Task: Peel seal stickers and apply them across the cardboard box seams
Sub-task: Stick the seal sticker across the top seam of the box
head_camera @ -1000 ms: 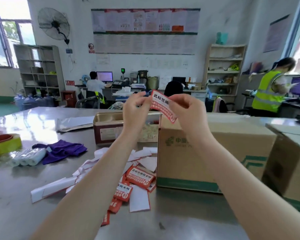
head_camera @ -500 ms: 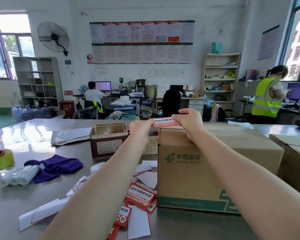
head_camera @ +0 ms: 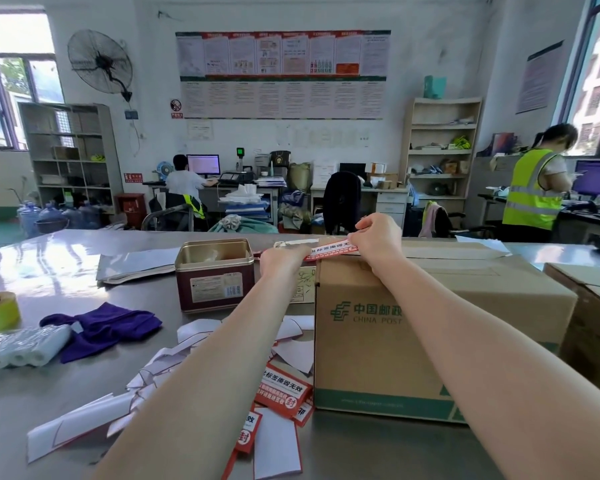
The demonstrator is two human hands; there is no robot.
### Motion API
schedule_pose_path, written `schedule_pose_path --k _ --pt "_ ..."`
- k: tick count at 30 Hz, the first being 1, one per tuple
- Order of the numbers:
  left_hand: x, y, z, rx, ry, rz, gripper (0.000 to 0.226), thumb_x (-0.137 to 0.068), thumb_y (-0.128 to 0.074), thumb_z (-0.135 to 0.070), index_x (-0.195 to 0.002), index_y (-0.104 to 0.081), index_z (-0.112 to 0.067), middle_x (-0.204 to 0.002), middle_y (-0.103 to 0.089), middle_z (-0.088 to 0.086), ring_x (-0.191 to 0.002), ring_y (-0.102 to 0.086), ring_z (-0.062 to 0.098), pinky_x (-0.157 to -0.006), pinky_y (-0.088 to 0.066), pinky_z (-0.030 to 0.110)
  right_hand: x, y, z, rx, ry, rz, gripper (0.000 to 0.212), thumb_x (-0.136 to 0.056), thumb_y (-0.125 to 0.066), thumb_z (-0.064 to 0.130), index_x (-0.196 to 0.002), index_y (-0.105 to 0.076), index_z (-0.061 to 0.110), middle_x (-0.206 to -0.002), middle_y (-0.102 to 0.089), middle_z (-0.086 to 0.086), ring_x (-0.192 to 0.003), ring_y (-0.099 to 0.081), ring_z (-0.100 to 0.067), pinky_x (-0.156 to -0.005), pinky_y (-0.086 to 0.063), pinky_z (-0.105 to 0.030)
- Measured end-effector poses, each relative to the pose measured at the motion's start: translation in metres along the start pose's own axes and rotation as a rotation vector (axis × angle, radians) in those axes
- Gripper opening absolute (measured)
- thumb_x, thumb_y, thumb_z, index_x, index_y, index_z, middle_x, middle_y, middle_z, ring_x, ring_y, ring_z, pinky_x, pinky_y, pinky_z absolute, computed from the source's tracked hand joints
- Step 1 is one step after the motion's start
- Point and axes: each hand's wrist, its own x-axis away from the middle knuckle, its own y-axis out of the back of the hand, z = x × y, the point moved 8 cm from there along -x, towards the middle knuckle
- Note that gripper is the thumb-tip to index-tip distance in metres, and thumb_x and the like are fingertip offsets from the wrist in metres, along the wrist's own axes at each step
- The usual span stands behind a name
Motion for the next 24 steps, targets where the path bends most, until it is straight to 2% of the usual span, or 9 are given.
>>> schedule_pose_path --k 3,9,12,13,17,24 --pt "-0.003 -0.002 0.005 0.009 0.003 0.009 0.06 -0.078 -0.073 -0.02 -0.128 -0.047 0.001 -0.074 -0.045 0.001 -0.061 -0.041 0.011 -0.047 -0.032 0.024 -0.001 -0.001 -0.002 0.032 -0.009 0.01 0.026 -0.086 -0.061 0.003 -0.113 -0.061 0.002 -0.114 -0.061 -0.014 -0.098 -0.057 -0.024 -0.07 -0.044 -0.027" --pt "-0.008 -0.004 0.009 0.035 0.004 0.016 0.064 -0.079 -0.072 -0.02 -0.134 -0.044 -0.004 -0.077 -0.044 -0.001 -0.063 -0.039 0.01 -0.048 -0.032 0.023 -0.003 -0.003 -0.004 0.05 -0.02 0.006 0.027 -0.087 -0.06 0.003 -0.114 -0.061 0.002 -0.117 -0.06 -0.014 -0.105 -0.056 -0.025 -0.074 -0.044 -0.025" --pt "-0.009 -0.004 0.01 0.041 0.006 0.004 0.061 -0.079 -0.072 -0.02 -0.131 -0.045 -0.001 -0.09 -0.049 0.002 -0.075 -0.046 0.016 -0.06 -0.038 0.029 -0.004 -0.003 -0.005 0.047 -0.025 -0.008 0.027 -0.087 -0.06 0.003 -0.114 -0.062 0.003 -0.117 -0.06 -0.013 -0.105 -0.056 -0.025 -0.074 -0.043 -0.025" --pt "-0.01 -0.004 0.01 0.046 0.008 0.001 0.059 -0.08 -0.072 -0.02 -0.129 -0.046 -0.001 -0.089 -0.05 0.002 -0.075 -0.047 0.016 -0.062 -0.039 0.03 -0.004 -0.003 -0.005 0.043 -0.025 -0.013 0.027 -0.087 -0.06 0.004 -0.114 -0.062 0.003 -0.117 -0.06 -0.013 -0.105 -0.056 -0.025 -0.074 -0.043 -0.025" --pt "-0.013 -0.006 0.01 0.061 0.004 -0.001 0.053 -0.08 -0.072 -0.023 -0.122 -0.049 -0.001 -0.074 -0.047 0.001 -0.063 -0.041 0.011 -0.049 -0.033 0.023 -0.005 -0.001 -0.005 0.022 -0.02 -0.034 0.026 -0.088 -0.06 0.004 -0.114 -0.062 0.003 -0.117 -0.06 -0.013 -0.106 -0.056 -0.025 -0.076 -0.045 -0.026" --pt "-0.018 -0.011 0.015 0.084 -0.02 0.001 0.059 -0.079 -0.072 -0.026 -0.126 -0.047 -0.001 -0.075 -0.045 -0.001 -0.065 -0.042 0.011 -0.056 -0.037 0.026 -0.007 -0.004 -0.01 0.06 -0.055 -0.015 0.027 -0.088 -0.058 0.001 -0.114 -0.061 0.004 -0.117 -0.059 -0.014 -0.101 -0.058 -0.027 -0.075 -0.05 -0.029"
